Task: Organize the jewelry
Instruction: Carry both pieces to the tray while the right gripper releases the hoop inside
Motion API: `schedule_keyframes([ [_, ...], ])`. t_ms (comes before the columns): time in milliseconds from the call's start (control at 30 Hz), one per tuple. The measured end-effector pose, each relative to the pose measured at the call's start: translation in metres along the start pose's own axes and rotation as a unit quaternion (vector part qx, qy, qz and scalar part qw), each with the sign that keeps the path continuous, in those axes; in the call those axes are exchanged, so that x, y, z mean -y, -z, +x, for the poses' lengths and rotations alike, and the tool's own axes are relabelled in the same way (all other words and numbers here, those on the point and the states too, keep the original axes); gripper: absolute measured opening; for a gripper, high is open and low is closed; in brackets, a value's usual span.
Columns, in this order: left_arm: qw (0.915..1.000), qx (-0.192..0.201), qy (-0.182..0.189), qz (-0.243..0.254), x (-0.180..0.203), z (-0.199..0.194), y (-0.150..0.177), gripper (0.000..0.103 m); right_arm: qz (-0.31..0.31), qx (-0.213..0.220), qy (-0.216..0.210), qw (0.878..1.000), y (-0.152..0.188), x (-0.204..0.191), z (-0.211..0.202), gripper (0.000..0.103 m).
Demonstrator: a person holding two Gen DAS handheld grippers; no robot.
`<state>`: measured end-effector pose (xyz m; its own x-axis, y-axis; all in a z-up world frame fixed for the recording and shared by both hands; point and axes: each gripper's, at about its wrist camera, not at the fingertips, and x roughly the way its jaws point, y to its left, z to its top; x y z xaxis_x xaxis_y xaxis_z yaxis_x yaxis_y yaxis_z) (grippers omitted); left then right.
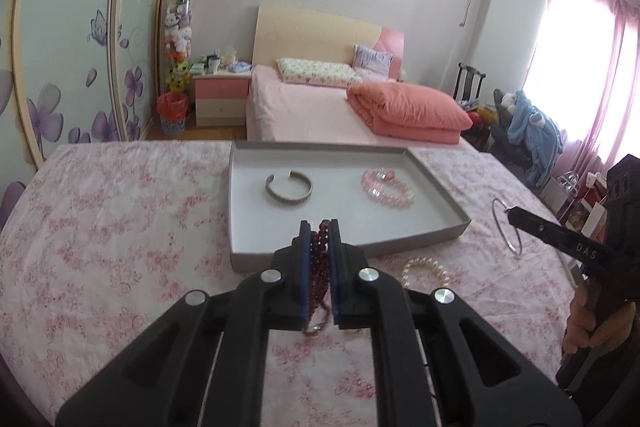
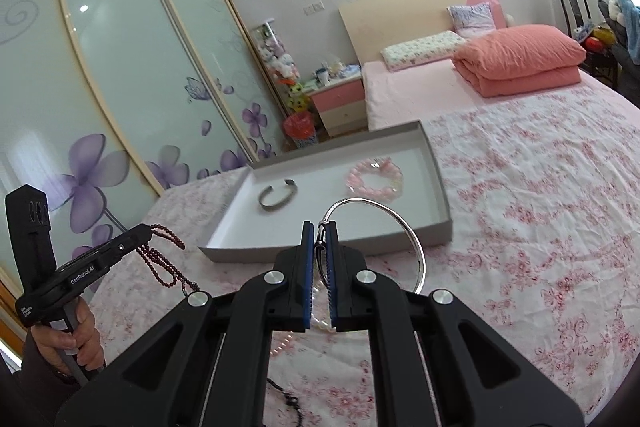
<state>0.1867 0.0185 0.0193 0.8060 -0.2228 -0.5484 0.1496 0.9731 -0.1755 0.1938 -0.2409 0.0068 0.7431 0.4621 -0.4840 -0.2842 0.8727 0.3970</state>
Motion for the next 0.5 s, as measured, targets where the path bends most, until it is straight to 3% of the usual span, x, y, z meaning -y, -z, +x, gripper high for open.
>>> schedule_keyframes([
  [500, 0.9984, 0.056, 0.002, 0.007, 0.028, -0.013, -0.028, 0.009, -0.053, 0.056, 0.002, 0.997, -0.017, -0.034, 0.0, 0.007],
])
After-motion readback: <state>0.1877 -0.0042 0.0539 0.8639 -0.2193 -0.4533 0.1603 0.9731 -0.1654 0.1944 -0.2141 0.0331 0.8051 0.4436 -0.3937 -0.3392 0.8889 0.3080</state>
